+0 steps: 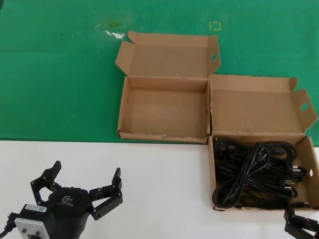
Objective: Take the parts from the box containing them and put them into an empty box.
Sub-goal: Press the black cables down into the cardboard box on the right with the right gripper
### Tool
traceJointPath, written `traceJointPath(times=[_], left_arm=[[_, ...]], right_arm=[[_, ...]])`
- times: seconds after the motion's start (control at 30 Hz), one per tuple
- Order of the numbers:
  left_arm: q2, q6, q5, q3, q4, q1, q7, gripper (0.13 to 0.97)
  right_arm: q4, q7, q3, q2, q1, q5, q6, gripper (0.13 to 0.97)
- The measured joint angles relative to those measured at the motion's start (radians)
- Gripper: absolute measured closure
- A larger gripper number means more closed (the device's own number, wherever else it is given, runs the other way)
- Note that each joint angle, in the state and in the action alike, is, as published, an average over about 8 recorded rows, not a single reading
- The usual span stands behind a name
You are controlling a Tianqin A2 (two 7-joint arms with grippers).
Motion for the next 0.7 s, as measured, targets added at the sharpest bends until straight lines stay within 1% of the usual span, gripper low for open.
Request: traceJointPath(times=[0.3,0.6,0.7], left_arm=[[0.0,0.0,0.0,0.0,0.0,0.0,0.0,0.143],[0.0,0.0,0.0,0.0,0.0,0.0,0.0,0.216],[0.0,0.0,0.0,0.0,0.0,0.0,0.0,0.268]], right_arm=[[0.0,0.0,0.0,0.0,0.0,0.0,0.0,0.129],[0.0,0.001,0.002,0.001,-0.001,0.001,-0.006,0.129],[0.001,-0.003,0.007,0.002,-0.002,0.0,-0.015,0.129]])
